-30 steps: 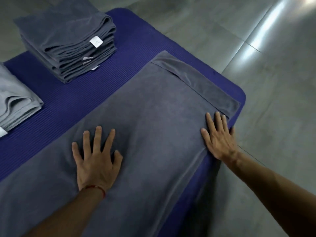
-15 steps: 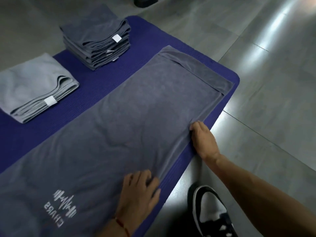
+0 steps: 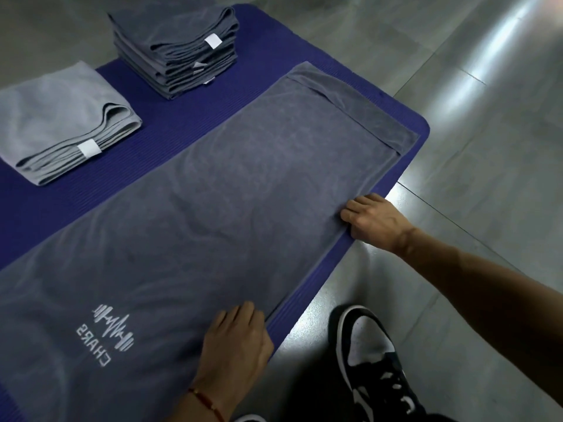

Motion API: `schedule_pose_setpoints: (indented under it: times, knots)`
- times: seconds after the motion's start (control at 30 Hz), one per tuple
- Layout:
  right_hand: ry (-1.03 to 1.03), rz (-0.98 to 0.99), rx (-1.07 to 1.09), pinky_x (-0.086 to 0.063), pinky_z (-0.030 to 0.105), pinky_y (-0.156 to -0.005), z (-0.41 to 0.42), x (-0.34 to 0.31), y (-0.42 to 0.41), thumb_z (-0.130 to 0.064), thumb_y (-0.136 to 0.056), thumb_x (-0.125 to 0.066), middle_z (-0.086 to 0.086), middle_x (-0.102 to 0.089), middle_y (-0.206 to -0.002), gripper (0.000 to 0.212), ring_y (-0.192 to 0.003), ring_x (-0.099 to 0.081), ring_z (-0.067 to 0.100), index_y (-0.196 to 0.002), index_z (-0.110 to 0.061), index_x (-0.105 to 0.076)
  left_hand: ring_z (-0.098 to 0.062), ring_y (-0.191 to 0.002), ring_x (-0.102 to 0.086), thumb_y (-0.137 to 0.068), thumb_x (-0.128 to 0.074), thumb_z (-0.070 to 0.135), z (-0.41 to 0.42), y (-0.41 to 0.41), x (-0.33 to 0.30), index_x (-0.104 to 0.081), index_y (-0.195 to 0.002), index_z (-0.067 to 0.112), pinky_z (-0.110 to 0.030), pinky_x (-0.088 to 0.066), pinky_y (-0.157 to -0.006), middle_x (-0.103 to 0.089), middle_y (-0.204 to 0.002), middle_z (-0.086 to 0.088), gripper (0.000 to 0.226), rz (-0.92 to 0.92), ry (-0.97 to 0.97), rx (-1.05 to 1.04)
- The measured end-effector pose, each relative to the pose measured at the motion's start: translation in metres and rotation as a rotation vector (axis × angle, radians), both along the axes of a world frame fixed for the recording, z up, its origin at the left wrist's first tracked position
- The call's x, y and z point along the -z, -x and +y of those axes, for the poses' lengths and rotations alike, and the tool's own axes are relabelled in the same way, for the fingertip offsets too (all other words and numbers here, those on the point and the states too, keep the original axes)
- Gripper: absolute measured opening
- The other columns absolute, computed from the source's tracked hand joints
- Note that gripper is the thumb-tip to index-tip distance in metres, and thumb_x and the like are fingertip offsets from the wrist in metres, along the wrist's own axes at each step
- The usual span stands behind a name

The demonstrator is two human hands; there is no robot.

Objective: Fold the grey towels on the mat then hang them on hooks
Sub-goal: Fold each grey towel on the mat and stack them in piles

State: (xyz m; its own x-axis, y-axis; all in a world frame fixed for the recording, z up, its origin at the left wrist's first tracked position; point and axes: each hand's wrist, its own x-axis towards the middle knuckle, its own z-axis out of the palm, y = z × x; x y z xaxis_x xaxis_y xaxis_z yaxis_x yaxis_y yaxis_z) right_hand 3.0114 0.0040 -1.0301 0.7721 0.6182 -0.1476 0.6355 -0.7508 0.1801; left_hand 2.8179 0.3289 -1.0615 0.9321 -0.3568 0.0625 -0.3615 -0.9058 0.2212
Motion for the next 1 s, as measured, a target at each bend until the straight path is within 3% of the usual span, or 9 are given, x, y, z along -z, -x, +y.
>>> schedule_pose_setpoints:
  times: [0.1,0.2,0.3,0.47,0.57,0.67,0.8,1.0]
  knots:
    - [0.01,0.044,0.117,-0.056,0.045,-0.081,0.002,0.003,0.009,-0.018,-0.077,-0.072,0.007,-0.065,-0.106,0.032,-0.092,-0.065,0.031,-0.108,-0.015,-0.065,-0.027,-0.067,-0.052,-0.054,-0.073,0.016,-0.001,0.01,0.01,-0.05,-0.073,0.024,-0.042,-0.042,-0.059,-0.047,-0.076,-0.001,0.031,0.056,-0.051,-0.013]
    - [0.031,0.081,0.215,-0.053,0.047,-0.088,0.004,0.004,0.011,-0.02,-0.086,-0.063,0.005,-0.058,-0.123,0.038,-0.108,-0.06,0.03,-0.124,-0.019,-0.056,-0.03,-0.067,-0.052,-0.057,-0.054,0.013,0.0,0.019,0.014,-0.053,-0.077,0.021,-0.044,-0.044,-0.055,-0.047,-0.078,-0.005,0.021,0.052,-0.056,-0.083]
    - [-0.026,0.097,0.298,-0.051,0.05,-0.093,-0.001,0.002,0.006,-0.021,-0.088,-0.053,0.01,-0.058,-0.128,0.041,-0.115,-0.057,0.035,-0.129,-0.017,-0.055,-0.032,-0.067,-0.054,-0.059,-0.04,0.013,0.014,0.038,0.018,-0.059,-0.083,0.018,-0.044,-0.047,-0.053,-0.051,-0.077,-0.007,0.032,-0.009,-0.023,-0.121]
    - [0.059,0.111,0.466,-0.043,0.053,-0.109,0.015,0.01,0.002,-0.024,-0.091,-0.061,0.012,-0.056,-0.135,0.049,-0.122,-0.057,0.035,-0.137,-0.017,-0.046,-0.03,-0.075,-0.058,-0.064,-0.042,0.013,0.052,0.074,0.025,-0.059,-0.109,0.022,-0.042,-0.046,-0.061,-0.063,-0.093,-0.006,0.049,-0.064,-0.06,-0.146]
    - [-0.039,0.066,0.275,-0.05,0.05,-0.091,0.058,0.017,0.026,-0.022,-0.082,-0.065,0.013,-0.061,-0.114,0.037,-0.102,-0.059,0.038,-0.117,-0.013,-0.057,-0.032,-0.086,-0.063,-0.077,-0.051,0.019,0.078,0.098,0.024,-0.071,-0.11,0.016,-0.044,-0.05,-0.069,-0.067,-0.103,-0.01,0.038,-0.072,-0.101,-0.184]
    - [-0.293,0.076,-0.028,-0.049,0.043,-0.074,0.12,0.026,0.067,-0.027,-0.081,-0.055,0.01,-0.06,-0.102,0.027,-0.087,-0.058,0.035,-0.102,-0.014,-0.065,-0.031,-0.093,-0.058,-0.087,-0.054,0.031,0.107,0.129,0.021,-0.064,-0.114,0.017,-0.047,-0.051,-0.074,-0.065,-0.106,-0.011,0.032,-0.044,-0.102,-0.21]
    - [-0.456,0.252,-0.32,-0.05,0.042,-0.076,0.195,0.038,0.129,-0.027,-0.085,-0.059,0.004,-0.058,-0.096,0.016,-0.085,-0.058,0.026,-0.097,-0.018,-0.065,-0.031,-0.083,-0.064,-0.092,-0.053,0.027,0.137,0.166,0.02,-0.064,-0.105,0.014,-0.044,-0.052,-0.072,-0.065,-0.099,-0.009,0.021,-0.045,-0.131,-0.201]
    - [-0.543,0.449,-0.37,-0.048,0.038,-0.078,0.239,0.045,0.175,-0.031,-0.081,-0.061,-0.001,-0.054,-0.097,0.019,-0.088,-0.058,0.021,-0.098,-0.023,-0.063,-0.025,-0.083,-0.067,-0.103,-0.04,0.026,0.163,0.195,0.016,-0.073,-0.096,0.016,-0.037,-0.05,-0.074,-0.067,-0.098,-0.002,0.036,-0.034,-0.207,-0.195]
